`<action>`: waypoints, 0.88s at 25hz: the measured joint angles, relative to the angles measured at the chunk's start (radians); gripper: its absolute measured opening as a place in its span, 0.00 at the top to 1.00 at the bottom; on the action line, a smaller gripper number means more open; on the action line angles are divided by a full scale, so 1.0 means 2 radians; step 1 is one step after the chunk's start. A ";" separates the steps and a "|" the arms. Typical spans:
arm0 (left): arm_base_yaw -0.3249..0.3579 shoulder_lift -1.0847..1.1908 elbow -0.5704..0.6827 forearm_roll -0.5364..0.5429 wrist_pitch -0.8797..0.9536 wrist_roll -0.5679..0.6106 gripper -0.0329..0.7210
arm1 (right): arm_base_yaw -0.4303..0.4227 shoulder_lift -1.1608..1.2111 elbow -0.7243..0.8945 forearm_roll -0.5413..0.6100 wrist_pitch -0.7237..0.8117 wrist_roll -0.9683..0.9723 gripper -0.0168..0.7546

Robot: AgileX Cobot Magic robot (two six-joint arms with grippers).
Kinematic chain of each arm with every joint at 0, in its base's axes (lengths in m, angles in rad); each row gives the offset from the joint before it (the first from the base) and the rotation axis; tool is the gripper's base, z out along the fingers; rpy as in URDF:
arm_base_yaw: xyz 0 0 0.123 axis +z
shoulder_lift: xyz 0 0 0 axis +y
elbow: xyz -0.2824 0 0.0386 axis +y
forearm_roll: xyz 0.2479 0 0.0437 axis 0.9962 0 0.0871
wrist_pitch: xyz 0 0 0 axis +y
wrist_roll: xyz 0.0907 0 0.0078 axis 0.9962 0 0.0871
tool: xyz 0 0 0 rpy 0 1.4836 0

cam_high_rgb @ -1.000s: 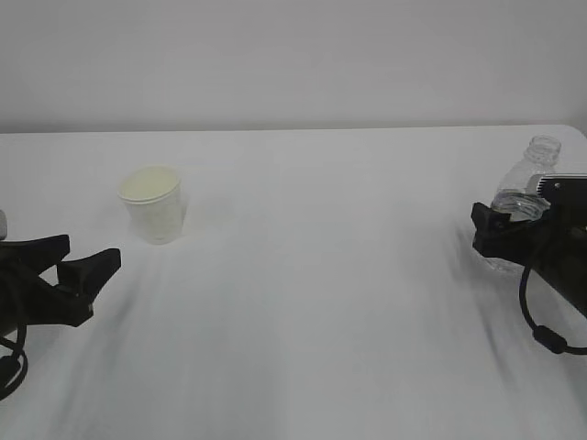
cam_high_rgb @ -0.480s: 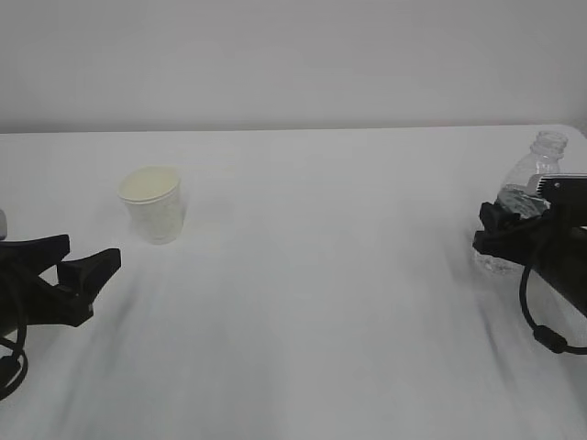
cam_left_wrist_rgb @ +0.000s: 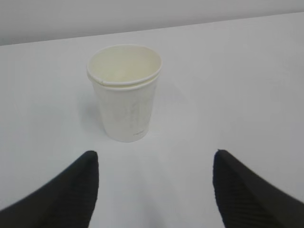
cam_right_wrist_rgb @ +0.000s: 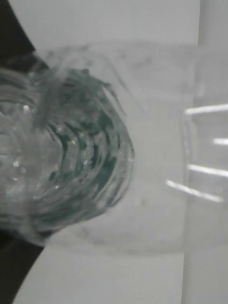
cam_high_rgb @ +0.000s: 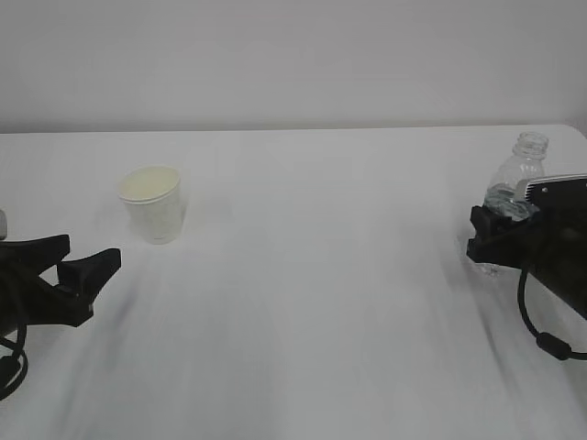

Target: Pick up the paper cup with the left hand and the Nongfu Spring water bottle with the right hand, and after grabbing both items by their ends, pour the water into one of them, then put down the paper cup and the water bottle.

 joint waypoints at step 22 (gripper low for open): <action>0.000 0.000 0.000 0.001 0.000 0.000 0.23 | 0.000 -0.103 0.063 -0.034 0.010 -0.023 0.45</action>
